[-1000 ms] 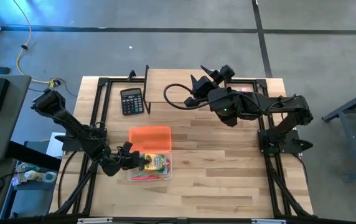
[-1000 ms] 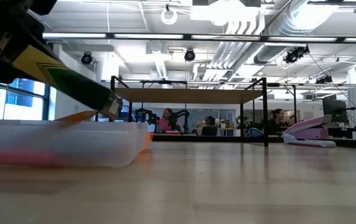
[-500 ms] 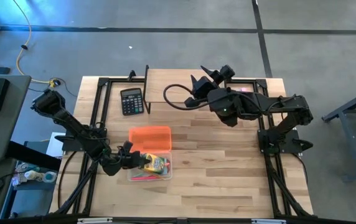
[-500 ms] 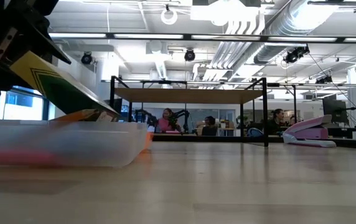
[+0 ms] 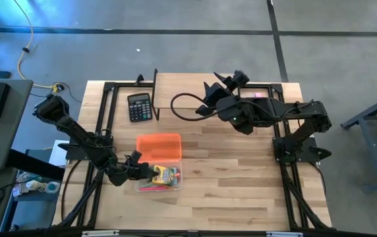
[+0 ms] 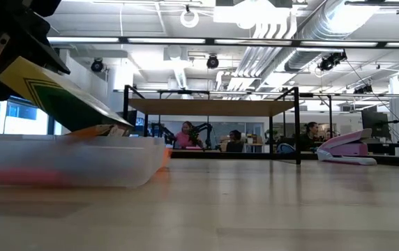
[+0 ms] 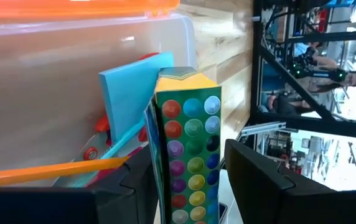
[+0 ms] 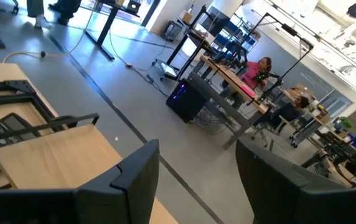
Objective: Pack school essentials
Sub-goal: Put the box of crayons into the supply box, then close the supply box
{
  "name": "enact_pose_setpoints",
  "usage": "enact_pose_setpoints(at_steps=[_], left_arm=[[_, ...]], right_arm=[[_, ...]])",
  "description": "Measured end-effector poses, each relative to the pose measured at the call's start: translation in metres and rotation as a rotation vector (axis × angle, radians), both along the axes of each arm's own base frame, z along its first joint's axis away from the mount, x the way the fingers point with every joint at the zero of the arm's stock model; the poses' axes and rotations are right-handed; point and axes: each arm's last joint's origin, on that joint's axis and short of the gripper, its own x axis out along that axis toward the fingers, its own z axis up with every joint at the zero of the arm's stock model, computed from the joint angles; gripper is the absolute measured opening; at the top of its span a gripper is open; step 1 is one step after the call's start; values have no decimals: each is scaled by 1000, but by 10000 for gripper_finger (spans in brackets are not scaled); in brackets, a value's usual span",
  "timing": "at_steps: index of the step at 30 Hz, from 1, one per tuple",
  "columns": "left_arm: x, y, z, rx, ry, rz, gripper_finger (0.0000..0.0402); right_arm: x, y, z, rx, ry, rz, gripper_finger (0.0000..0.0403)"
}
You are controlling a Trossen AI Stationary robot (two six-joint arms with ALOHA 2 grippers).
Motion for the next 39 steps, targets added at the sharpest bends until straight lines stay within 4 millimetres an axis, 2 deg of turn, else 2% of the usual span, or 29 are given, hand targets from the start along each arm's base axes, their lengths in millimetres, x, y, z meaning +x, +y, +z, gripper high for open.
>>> enact_pose_setpoints(at_steps=[9,15,21,35,39], left_arm=[[-5,3,10,31,-17,-30,159],[-13,7,7,22,87,-71,159],[-18,11,9,31,109,-69,158],[-47,30,27,44,167,-95,158],[-50,32,31,46,150,-105,158]], right_arm=[[-2,0,-4,11,16,-6,201],[-2,0,-4,11,17,-6,201],[-2,0,-4,10,21,-6,201],[-2,0,-4,3,38,1,201],[0,1,-5,82,-28,70,201]])
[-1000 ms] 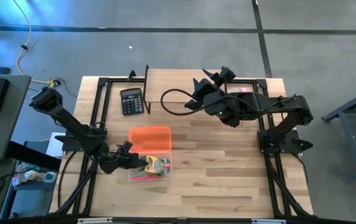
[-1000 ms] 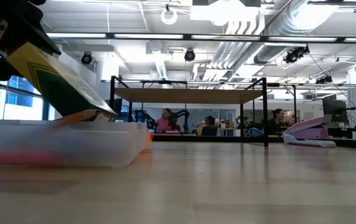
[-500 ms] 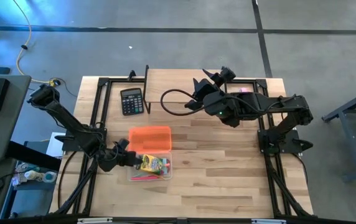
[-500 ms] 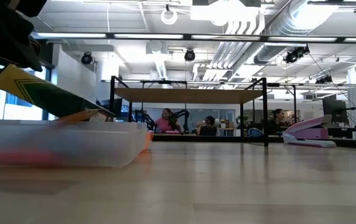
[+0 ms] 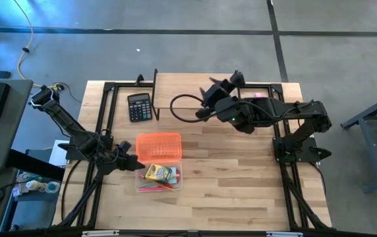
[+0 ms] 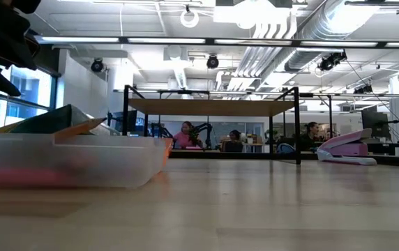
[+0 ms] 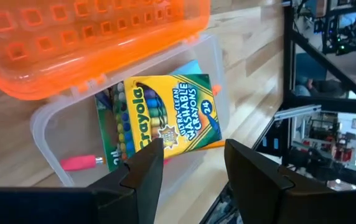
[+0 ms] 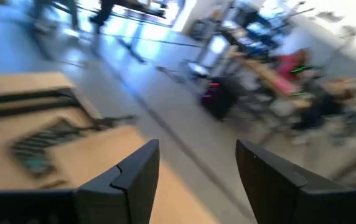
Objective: Pack school essentials
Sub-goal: Close the supply box
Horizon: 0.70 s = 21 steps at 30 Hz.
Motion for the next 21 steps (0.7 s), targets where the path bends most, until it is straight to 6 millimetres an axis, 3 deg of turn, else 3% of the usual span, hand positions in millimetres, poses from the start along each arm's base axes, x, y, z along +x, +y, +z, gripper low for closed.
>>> enact_pose_setpoints(at_steps=[10,21], left_arm=[[-5,-9,-3,20,22,-66,158],[-16,-26,-3,-48,44,-210,158]], right_arm=[[6,5,-14,451,-120,281,201],[49,8,-74,642,68,277,201]])
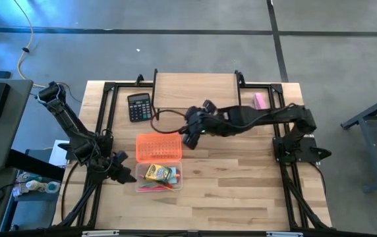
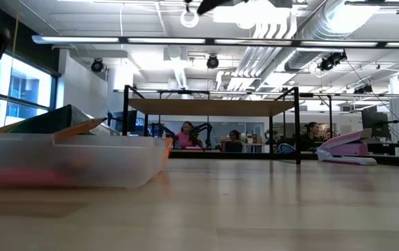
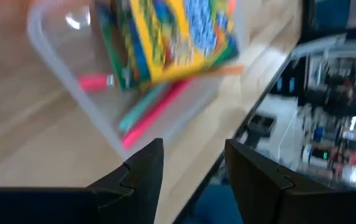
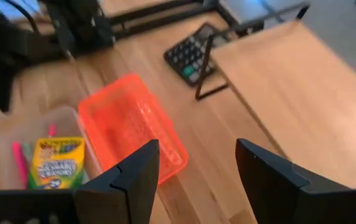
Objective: Pack school essentials
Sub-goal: Close the supply box
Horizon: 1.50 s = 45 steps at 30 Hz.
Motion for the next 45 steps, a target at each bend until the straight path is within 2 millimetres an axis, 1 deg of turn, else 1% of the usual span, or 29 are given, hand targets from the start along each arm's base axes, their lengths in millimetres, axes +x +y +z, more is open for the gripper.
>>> enact_pose_setpoints(at_steps=[2,5,11,14,18,23,27,31,36,45], left_arm=[[-2,-4,-1,-11,13,-34,158],[-5,-9,-4,-33,34,-42,158],[-9,-24,-17,-88,150,-73,158],[-8,-32,-23,-115,181,-77,158],[-6,-39,-34,-126,220,-38,158],[-1,-45,-45,-127,248,1,158],[2,-49,-48,-148,235,1,158],[4,-51,-51,-165,239,20,158],[3,-50,-58,-162,285,77,158],[8,-48,-64,-157,307,115,158]], right_arm=[[9,-2,-12,11,35,4,201],[20,-9,-29,20,89,-6,201],[31,-32,-54,93,203,4,201],[30,-45,-59,115,247,23,201],[29,-60,-62,159,281,58,201],[32,-66,-67,203,282,76,201],[37,-64,-85,261,282,110,201],[41,-64,-107,281,258,93,201],[46,-67,-128,272,186,65,201],[50,-77,-163,346,3,1,201]])
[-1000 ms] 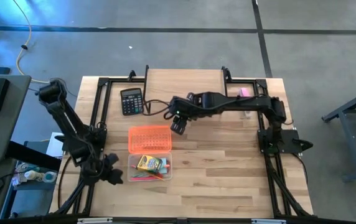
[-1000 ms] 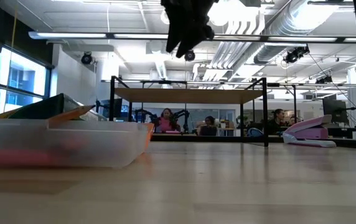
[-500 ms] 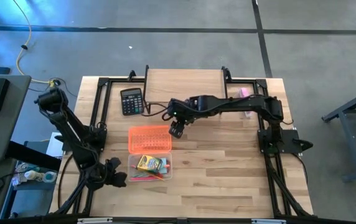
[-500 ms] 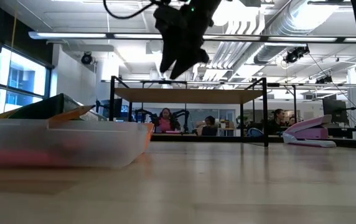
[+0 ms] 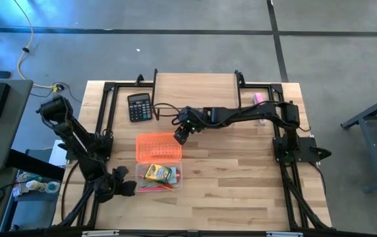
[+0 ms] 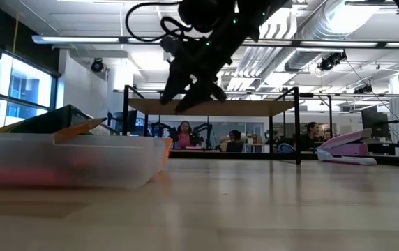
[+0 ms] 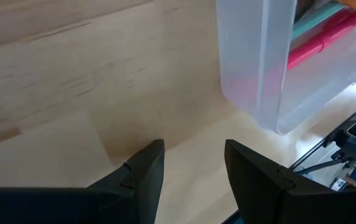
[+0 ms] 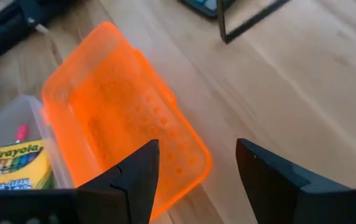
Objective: Pack school essentials
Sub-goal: Close the supply box
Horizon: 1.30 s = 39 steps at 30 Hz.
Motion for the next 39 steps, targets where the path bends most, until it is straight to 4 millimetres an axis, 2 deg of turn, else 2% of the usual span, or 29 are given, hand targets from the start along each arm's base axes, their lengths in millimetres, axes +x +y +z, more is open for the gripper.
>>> enact_pose_setpoints(at_steps=[18,26,39], left_arm=[[6,6,-1,23,3,31,158],[3,10,-3,59,27,48,158],[3,11,-4,82,24,56,158]], right_arm=[[-13,-7,-46,141,-122,-107,201],[-14,-8,-56,156,-170,-131,201],[-11,-11,-72,195,-150,-135,201]])
